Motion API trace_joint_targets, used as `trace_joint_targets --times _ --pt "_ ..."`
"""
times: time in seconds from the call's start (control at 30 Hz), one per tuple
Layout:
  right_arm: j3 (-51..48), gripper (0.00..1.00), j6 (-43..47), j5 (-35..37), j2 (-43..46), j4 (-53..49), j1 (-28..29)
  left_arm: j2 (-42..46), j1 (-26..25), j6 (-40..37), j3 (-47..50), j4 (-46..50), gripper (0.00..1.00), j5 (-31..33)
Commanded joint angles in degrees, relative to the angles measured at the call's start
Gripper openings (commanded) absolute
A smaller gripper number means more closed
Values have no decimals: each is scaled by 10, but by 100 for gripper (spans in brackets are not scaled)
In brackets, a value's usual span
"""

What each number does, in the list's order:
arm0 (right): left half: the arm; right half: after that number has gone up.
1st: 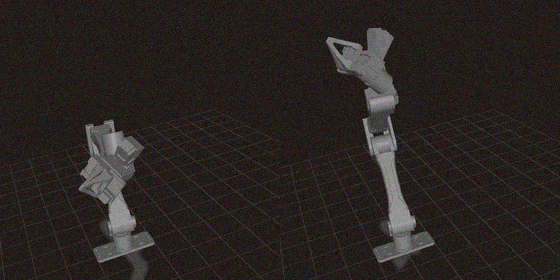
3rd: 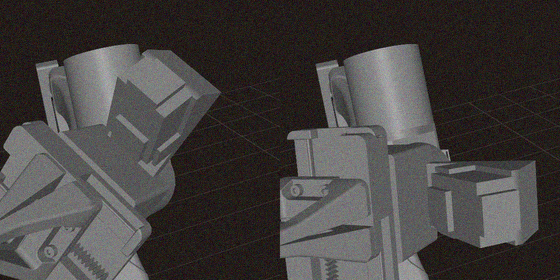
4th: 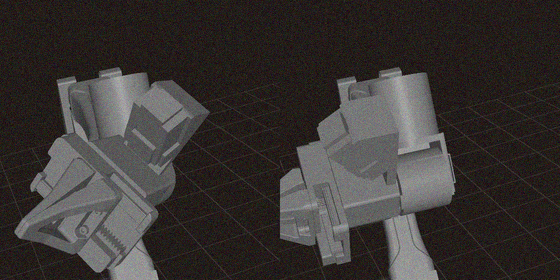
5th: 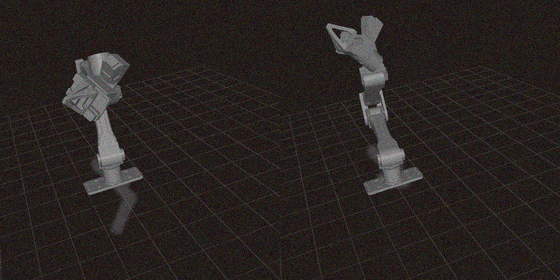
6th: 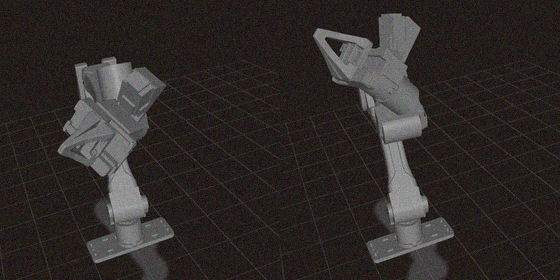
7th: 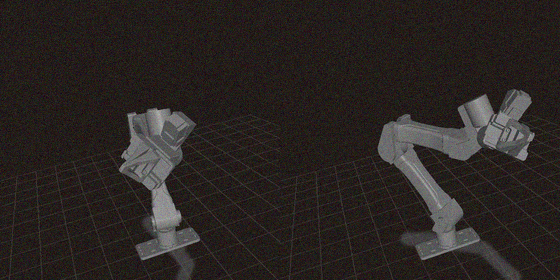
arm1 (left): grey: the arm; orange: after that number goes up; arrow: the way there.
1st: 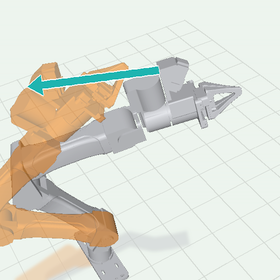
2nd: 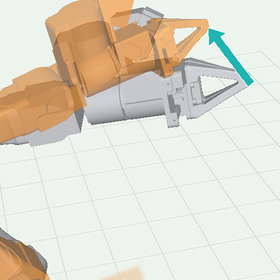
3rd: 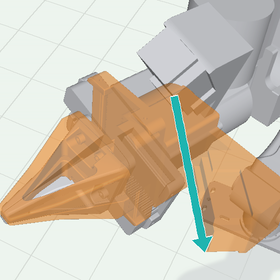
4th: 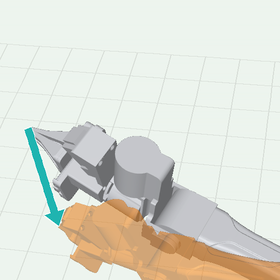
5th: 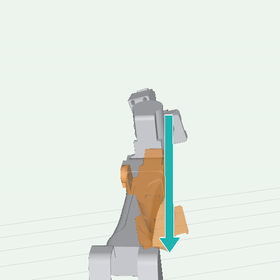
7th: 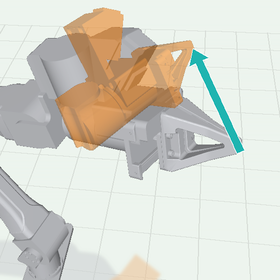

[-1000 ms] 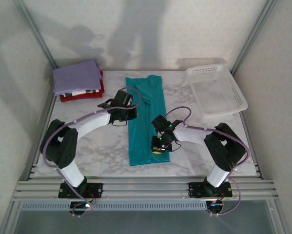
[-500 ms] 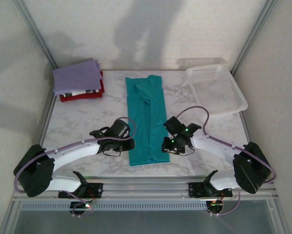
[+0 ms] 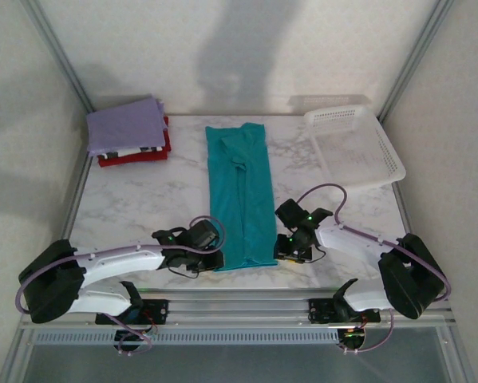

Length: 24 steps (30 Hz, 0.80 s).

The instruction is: Fold and stack the t-shirts

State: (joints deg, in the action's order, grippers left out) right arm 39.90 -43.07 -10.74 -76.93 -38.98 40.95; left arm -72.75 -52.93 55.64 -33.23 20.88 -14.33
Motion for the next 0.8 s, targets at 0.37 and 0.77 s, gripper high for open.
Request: trace_joint_targets --times 0.37,0.77 --pt "10 33 1 -46 -50 41 -2 -50 -14 38 15 -33 32 7" --pt "13 4 -18 -57 -53 70 1 -71 -15 47 13 -94 14 1"
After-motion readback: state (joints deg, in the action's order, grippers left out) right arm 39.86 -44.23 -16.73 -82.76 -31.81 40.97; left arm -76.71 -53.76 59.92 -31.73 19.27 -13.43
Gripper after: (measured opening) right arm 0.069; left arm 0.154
